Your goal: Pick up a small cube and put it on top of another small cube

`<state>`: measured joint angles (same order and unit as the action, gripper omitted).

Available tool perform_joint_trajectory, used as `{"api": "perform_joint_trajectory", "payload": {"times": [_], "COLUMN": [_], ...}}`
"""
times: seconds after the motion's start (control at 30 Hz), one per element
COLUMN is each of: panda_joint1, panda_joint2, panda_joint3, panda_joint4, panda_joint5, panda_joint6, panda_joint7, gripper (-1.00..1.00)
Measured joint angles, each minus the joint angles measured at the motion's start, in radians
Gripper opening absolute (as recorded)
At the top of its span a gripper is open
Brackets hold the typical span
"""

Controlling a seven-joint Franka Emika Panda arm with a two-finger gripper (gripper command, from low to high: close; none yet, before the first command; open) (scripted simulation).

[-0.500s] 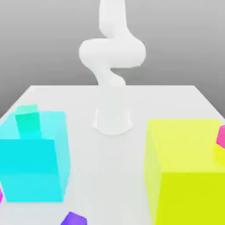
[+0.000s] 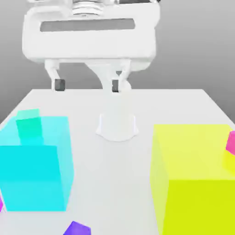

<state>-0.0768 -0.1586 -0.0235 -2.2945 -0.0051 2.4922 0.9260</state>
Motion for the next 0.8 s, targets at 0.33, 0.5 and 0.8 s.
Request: {"api": "perform_joint_trajectory", "payload": {"times": [0.33, 0.5, 0.8], "panda_joint1": [-0.038, -0.053, -0.062], "panda_joint2": [0.363, 0.544, 0.673], "panda_joint3": [-0.019, -0.023, -0.013], "panda_joint4": [0.003, 0.013, 0.038], "panda_joint5": [0.022, 0.044, 0.055], "panda_joint6": [0.108, 0.182, 0.279], "panda_joint7": [0.054, 0.065, 0.059], "gripper": [0.00, 0.00, -1.00]}}
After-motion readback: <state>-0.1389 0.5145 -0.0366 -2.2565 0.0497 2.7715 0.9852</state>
